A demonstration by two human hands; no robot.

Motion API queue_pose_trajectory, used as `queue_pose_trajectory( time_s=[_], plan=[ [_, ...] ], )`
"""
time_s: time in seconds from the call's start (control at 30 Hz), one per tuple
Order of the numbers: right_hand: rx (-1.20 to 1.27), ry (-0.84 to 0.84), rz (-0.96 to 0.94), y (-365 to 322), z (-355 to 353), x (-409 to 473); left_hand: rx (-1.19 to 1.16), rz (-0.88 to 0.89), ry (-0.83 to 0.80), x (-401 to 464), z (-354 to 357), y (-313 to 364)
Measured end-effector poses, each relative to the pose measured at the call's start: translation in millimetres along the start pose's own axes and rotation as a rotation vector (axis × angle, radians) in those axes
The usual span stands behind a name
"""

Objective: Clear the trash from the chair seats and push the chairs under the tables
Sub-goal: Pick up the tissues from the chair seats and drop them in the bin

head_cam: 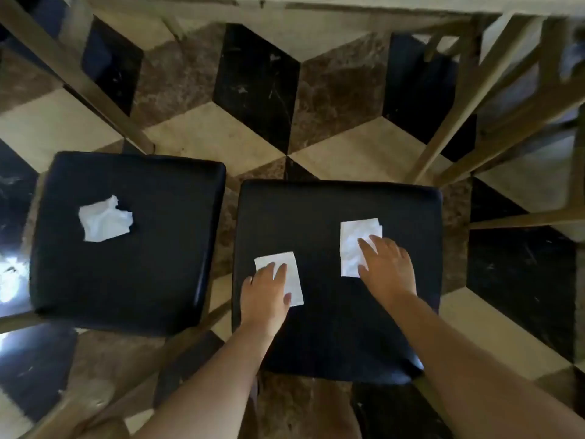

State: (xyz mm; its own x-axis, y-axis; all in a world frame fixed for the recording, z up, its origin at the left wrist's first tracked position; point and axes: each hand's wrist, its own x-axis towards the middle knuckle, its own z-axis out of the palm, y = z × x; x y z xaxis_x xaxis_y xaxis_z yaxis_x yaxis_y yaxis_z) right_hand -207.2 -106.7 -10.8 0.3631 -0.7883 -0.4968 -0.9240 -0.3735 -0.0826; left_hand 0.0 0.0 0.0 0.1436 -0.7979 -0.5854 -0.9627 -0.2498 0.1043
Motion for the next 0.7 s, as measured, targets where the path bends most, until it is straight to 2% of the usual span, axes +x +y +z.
queue_pose_trajectory(
  time_s=[0.17, 0.33, 0.4, 0.57, 0.7],
  plan=[
    [-0.030, 0.033, -0.018, 9, 21, 3, -0.078, -0.070, 0.014, 0, 29, -3],
    [-0.012, 0.213, -0.054, 4, 30, -2, -0.128, -0.078, 0.112, -2, 40, -7],
    [-0.017, 0.226, -0.075, 0, 31, -5, -0.115, -0.072, 0.137, 0, 41, -8],
    [0.030, -0.030, -0.018, -4, 25, -10, -0.201, -0.069, 0.183, 5, 42, -10],
    [0.100, -0.056, 0.044, -4, 9, -18, -0.204, -0.029, 0.205, 3, 48, -10]
  ],
)
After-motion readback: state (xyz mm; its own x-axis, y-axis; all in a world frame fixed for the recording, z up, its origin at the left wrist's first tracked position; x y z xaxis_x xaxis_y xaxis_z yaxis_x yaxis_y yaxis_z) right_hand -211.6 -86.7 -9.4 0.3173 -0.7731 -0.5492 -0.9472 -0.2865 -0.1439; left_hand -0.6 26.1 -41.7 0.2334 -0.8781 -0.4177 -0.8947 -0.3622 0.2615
